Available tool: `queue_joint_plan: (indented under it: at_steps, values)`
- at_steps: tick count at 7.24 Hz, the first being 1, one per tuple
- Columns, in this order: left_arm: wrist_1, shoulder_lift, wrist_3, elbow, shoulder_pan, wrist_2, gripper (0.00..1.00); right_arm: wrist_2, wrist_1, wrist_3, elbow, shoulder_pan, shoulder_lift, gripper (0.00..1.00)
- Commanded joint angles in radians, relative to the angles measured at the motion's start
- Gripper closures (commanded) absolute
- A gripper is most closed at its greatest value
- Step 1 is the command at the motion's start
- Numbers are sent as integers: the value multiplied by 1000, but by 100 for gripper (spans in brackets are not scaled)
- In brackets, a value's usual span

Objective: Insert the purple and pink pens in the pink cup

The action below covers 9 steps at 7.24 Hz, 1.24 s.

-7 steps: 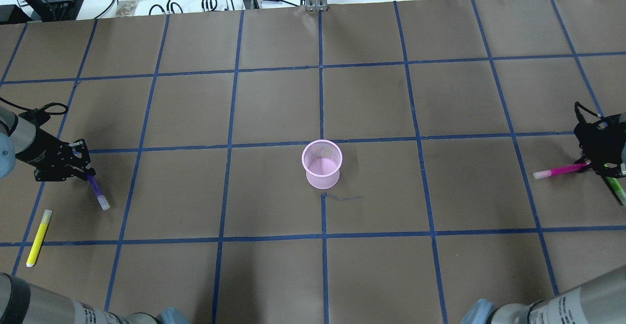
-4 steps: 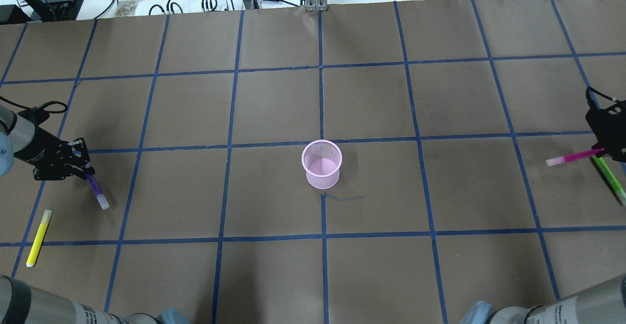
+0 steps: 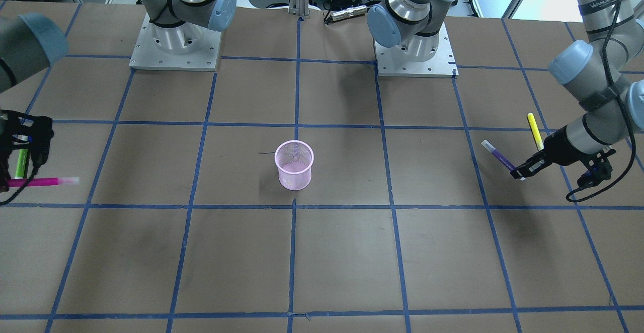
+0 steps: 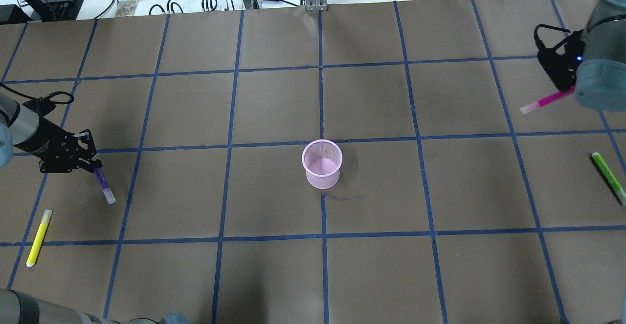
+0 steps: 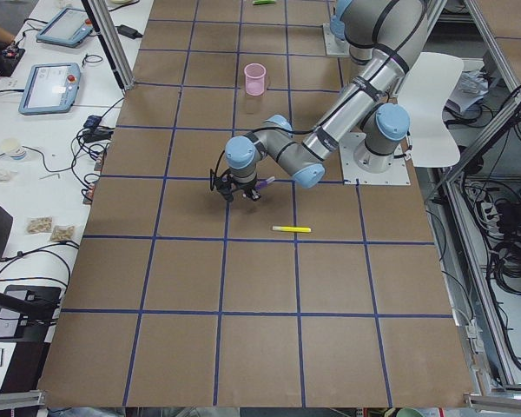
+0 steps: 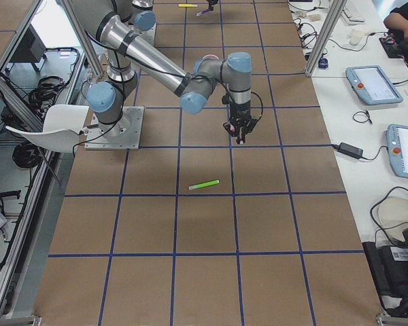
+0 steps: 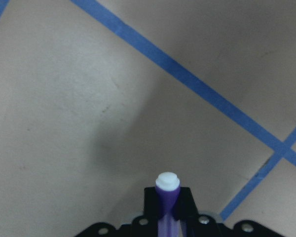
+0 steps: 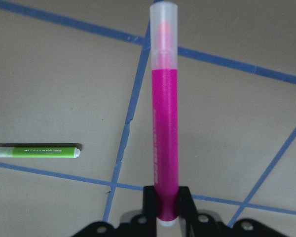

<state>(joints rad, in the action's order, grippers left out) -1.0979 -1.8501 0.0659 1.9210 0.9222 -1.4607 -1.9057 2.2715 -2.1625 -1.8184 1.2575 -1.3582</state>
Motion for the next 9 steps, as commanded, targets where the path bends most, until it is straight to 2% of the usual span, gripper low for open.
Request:
queue_joint_plan:
  at_steps: [1,4,6,9]
  values:
    - [-58,35,-35,-17,30,10,100,-32,-155,278,43,232,-31,100]
    - [-86,69,-43,-17,70,13,100,-42,-393,708,152,523,-29,100]
    - [-88,71,-44,-17,73,13,100,-42,-455,799,160,621,-27,100]
    - [-88,69,-46,-16,75,14,100,-212,-455,910,159,778,17,100]
